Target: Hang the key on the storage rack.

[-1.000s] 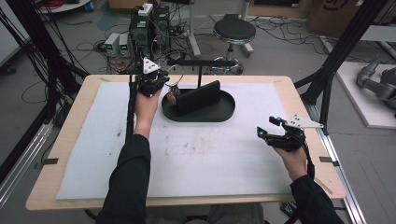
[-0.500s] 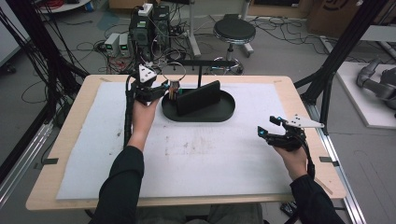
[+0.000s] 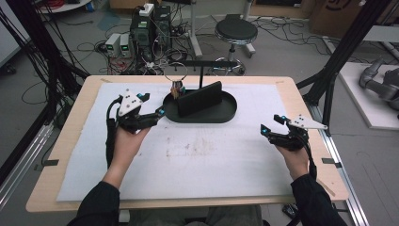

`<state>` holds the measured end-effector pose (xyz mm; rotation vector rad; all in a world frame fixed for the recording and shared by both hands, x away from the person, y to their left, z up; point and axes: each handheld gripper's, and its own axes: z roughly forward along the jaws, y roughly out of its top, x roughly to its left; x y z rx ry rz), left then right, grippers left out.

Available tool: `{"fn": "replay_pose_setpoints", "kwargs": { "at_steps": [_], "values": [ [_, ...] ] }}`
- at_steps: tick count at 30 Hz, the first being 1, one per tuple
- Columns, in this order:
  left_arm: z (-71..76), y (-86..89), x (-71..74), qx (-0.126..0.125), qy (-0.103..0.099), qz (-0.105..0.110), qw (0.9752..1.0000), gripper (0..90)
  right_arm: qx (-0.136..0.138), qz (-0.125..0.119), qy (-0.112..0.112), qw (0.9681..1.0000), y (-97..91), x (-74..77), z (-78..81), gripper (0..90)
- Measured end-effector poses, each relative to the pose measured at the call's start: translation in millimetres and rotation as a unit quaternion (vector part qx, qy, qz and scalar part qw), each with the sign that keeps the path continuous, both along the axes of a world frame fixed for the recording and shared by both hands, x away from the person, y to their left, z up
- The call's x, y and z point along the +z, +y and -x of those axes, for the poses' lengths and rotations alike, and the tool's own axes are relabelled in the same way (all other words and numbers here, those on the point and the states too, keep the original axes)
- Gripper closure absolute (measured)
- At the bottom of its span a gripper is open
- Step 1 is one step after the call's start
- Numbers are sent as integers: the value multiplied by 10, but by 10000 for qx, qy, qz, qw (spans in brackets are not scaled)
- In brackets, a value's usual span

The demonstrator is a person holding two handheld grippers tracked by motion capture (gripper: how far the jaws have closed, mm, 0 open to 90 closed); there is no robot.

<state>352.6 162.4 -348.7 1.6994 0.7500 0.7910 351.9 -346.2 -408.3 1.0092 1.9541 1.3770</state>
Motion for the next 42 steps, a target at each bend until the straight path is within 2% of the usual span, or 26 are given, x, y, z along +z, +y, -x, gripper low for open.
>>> {"fn": "replay_pose_setpoints", "kwargs": {
  "at_steps": [4,8,10,14,16,30,42],
  "values": [
    [173,75,-77,-45,81,-69,9999,284,-55,25,16,10000,12,12,1,259],
    [299,163,-221,-42,157,-153,9998,269,-116,70,55,9999,23,11,8,259],
    [334,220,-311,9,192,-171,9997,255,-146,75,70,9998,17,10,7,259],
    [370,347,-491,213,280,-57,9994,244,-182,68,83,9998,-4,14,11,259],
    [373,388,-532,274,334,-15,9991,244,-195,68,107,9997,-14,14,12,259],
    [367,506,-588,519,325,-48,9981,244,-311,87,128,9994,-103,2,27,256],
    [341,493,-614,517,366,-99,9979,244,-338,112,168,9992,-124,-3,33,253]
  ]
}}
